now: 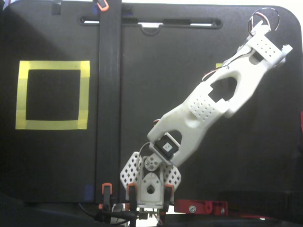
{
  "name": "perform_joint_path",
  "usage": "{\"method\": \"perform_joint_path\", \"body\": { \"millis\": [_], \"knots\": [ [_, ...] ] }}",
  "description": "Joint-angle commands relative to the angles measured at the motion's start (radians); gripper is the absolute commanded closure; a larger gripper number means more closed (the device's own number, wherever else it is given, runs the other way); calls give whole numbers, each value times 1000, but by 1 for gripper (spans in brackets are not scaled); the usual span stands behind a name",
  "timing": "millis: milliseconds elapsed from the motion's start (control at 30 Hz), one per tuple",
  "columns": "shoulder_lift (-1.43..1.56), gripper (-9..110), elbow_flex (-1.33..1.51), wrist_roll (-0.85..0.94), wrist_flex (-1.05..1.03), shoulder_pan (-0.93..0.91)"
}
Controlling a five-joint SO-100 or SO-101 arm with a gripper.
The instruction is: Grasp the block and place it in the designated area.
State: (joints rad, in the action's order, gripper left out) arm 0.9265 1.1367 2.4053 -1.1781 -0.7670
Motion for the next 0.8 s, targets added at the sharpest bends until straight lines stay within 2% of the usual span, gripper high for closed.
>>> {"method": "perform_joint_path", "body": {
  "millis": [0, 233, 400, 533, 767],
  "knots": [
    [5, 65, -40, 6, 5, 3],
    [2, 65, -40, 6, 5, 8],
    [-2, 78, -38, 6, 8, 11],
    [-5, 82, -38, 6, 11, 12],
    [-15, 83, -38, 6, 12, 15]
  ]
}}
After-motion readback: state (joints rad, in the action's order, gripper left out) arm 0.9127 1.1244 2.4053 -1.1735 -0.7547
